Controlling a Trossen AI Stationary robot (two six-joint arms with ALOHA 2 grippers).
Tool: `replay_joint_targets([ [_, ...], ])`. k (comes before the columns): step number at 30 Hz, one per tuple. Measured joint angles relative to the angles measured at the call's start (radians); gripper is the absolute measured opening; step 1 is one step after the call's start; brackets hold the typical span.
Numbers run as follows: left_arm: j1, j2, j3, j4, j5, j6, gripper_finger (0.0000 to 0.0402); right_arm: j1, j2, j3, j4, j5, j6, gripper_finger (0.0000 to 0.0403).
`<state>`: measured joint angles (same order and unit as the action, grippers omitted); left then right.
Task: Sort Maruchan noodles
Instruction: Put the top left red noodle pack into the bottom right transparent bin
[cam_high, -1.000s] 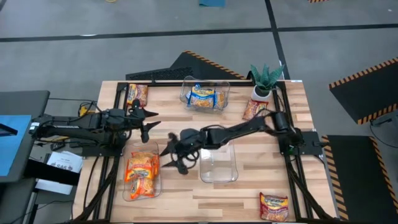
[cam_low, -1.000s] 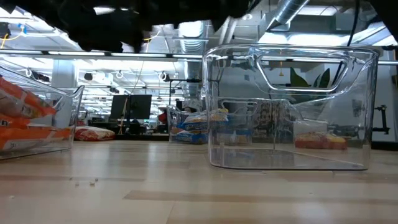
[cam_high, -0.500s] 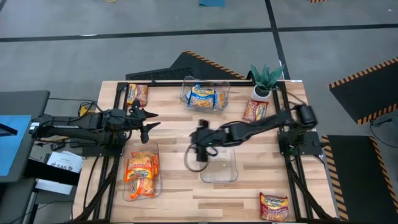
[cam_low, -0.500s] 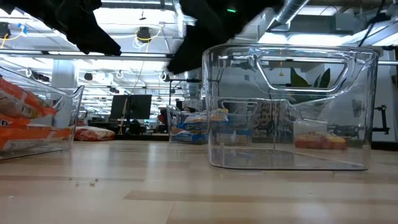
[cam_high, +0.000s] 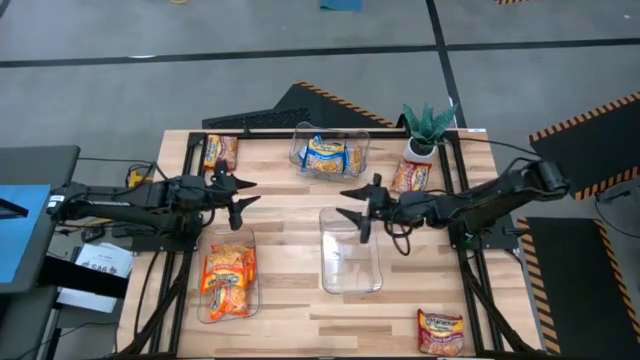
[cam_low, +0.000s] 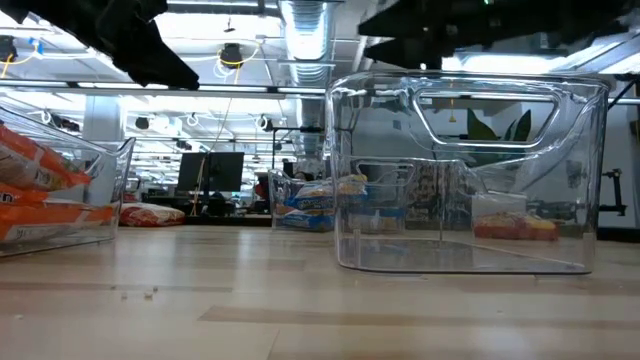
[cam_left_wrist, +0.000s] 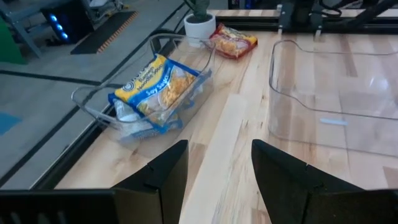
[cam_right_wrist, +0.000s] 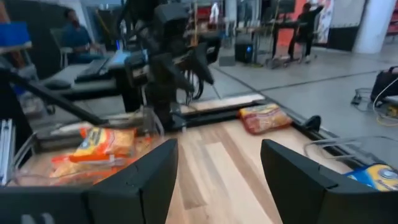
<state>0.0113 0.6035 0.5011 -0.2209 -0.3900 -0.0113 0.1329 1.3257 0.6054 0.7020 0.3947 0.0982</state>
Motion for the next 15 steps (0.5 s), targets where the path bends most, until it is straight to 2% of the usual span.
replay_joint_targets([
  [5, 0.0, 0.038, 0.001, 0.019, -0.026, 0.003, 0.0167, -0.026, 0.006, -0.046, 0.06, 0.001, 0.028, 0.0254],
  [7, 0.0, 0.06, 0.0, 0.024, -0.071, 0.006, 0.0167, -0.037, 0.007, -0.046, 0.06, 0.001, 0.037, 0.0254],
  [9, 0.001, 0.08, 0.0, 0.028, -0.196, -0.028, 0.0167, -0.043, 0.022, -0.046, 0.069, 0.001, 0.051, 0.0254],
  [12, 0.021, 0.112, 0.0, -0.043, -0.461, -0.084, 0.0167, -0.051, 0.022, -0.047, 0.063, 0.001, 0.067, 0.0254],
  [13, 0.038, 0.12, 0.0, -0.086, -0.513, -0.105, 0.0167, -0.051, 0.021, -0.047, 0.066, 0.001, 0.07, 0.0254],
  [15, 0.1, 0.14, 0.0, -0.154, -0.525, -0.16, 0.0167, -0.051, 0.022, -0.046, 0.059, 0.001, 0.07, 0.0254],
])
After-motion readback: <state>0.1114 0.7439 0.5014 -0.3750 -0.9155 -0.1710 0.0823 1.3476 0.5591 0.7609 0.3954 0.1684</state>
